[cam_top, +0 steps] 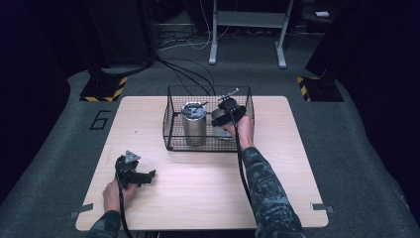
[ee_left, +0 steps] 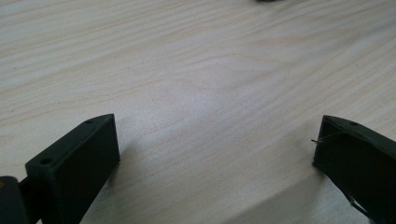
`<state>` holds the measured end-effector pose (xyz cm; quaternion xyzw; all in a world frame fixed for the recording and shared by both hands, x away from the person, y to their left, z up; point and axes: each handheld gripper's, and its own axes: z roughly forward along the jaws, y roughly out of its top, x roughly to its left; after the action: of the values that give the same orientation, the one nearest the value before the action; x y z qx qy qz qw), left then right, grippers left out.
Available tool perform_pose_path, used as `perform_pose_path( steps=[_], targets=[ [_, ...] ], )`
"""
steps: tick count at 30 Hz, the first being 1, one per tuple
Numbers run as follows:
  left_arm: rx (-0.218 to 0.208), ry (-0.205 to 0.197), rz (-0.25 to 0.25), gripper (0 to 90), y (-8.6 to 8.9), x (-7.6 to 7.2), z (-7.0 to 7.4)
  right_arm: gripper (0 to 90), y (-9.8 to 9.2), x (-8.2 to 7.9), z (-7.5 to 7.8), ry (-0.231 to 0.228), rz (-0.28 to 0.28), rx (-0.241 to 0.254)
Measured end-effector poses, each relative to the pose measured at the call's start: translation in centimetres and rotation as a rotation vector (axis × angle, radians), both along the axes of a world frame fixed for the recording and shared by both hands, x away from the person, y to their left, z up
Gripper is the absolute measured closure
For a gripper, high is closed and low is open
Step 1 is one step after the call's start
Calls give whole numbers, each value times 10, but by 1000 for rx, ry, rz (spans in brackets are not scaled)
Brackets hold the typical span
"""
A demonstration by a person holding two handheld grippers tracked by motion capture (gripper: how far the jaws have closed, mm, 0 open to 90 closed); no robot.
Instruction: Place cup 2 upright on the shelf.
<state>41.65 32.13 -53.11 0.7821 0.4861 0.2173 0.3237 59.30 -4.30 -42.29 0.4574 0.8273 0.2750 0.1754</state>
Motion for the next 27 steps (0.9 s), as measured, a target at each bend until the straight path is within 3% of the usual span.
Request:
perform_pose_path(
  steps=[12,22,27],
  targets=[
    [-7,2,2,0,0,0,0,50,-7,0,-2,42,-23,33],
    [-5,2,2,0,0,0,0,0,-2,-5,11,13,-23,-15],
    [-8,2,3,0,0,0,0,0,-3,-12,25,-34,10,-21]
  ],
)
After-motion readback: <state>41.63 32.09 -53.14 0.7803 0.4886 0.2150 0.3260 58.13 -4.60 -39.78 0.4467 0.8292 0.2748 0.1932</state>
